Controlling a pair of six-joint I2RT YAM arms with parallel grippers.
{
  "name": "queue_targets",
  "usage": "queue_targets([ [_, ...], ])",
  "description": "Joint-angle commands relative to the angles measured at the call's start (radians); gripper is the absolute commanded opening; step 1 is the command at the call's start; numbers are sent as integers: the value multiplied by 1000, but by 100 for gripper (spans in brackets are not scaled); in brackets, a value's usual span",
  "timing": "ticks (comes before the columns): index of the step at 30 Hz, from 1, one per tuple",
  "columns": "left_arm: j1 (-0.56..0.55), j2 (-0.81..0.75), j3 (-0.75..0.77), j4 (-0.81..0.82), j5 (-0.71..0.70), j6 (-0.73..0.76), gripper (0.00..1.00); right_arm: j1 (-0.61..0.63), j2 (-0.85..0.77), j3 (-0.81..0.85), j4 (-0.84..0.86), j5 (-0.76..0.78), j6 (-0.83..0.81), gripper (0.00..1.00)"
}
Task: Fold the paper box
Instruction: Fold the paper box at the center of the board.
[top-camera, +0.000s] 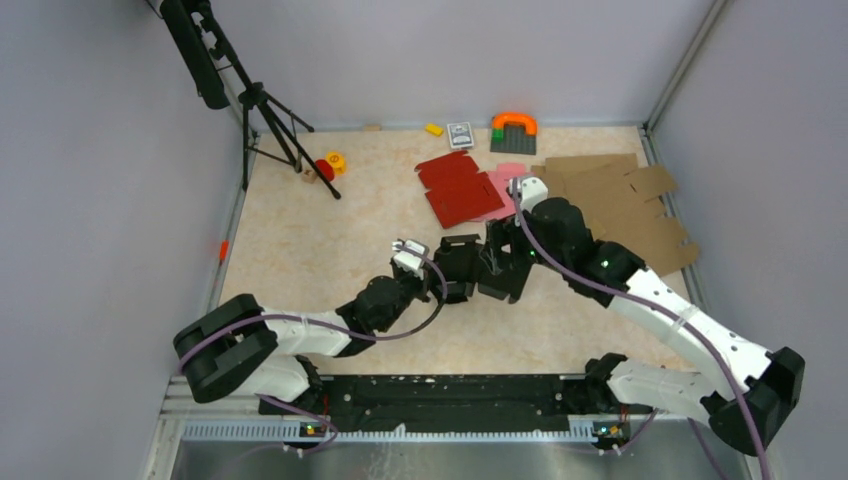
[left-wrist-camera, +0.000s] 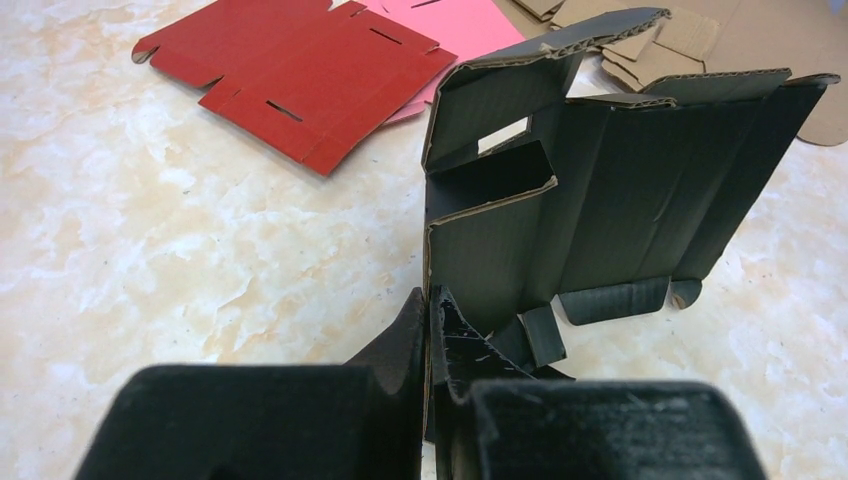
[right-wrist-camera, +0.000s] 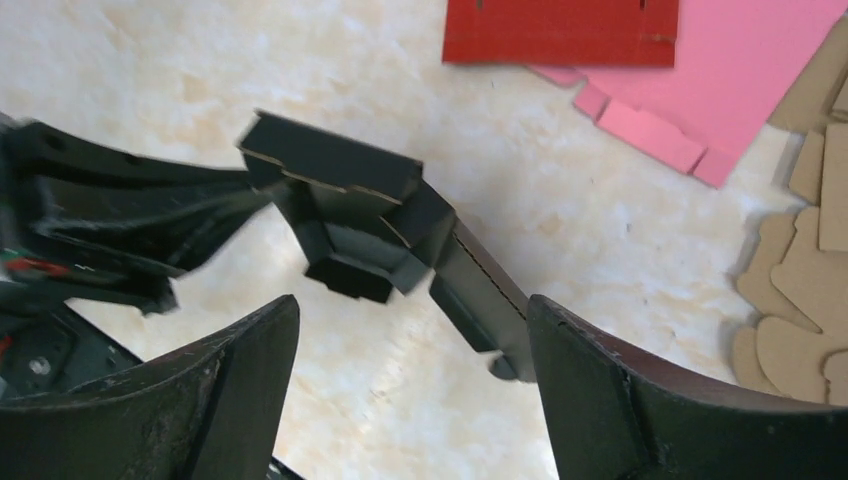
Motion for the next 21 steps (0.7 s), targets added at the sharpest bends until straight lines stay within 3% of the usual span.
queue_targets([
  [1, -9, 7, -10, 76, -13, 29, 0, -73, 17, 42, -68, -155, -140, 84],
  [7, -12, 17, -20, 102, -12, 43, 0, -107, 118, 63, -116, -262, -354, 78],
  [12, -12, 22, -24, 111, -13, 43, 0, -128, 181, 42, -39, -212, -389, 80],
  [16, -12, 19, -25, 111, -10, 44, 0, -226, 160, -20, 79, -309, -383, 81],
  [21, -13, 14, -29, 111, -8, 49, 0, -241, 203, 1, 69, -346, -426, 82],
])
